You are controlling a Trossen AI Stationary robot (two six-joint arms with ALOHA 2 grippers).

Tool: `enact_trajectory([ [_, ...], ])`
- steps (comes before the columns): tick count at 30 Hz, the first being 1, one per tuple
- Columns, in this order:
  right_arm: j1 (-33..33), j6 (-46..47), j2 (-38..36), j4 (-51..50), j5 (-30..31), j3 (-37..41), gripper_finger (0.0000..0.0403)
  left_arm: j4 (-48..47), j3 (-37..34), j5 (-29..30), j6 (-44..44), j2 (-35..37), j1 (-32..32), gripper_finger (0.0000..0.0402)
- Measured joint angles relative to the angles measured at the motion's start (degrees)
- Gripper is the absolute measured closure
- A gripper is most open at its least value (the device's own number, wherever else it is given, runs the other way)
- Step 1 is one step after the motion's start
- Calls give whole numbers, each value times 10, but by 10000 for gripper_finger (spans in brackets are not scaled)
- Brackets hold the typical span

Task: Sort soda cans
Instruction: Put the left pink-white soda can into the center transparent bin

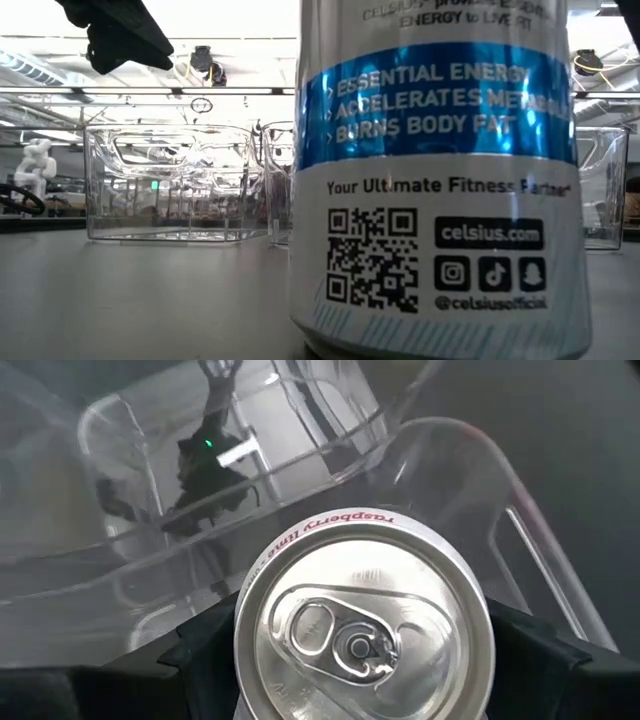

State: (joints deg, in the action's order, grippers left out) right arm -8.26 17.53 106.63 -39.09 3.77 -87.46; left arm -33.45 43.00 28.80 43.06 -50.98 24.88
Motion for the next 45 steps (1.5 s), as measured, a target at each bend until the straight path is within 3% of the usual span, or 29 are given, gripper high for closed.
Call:
enact_trajectory([
  [34,-34,-60,27,45,-10,0,105,0,0,0,0,0,0,281],
  [45,-28,-54,60,47,-9,0,85,0,0,-4,1,0,0,281],
])
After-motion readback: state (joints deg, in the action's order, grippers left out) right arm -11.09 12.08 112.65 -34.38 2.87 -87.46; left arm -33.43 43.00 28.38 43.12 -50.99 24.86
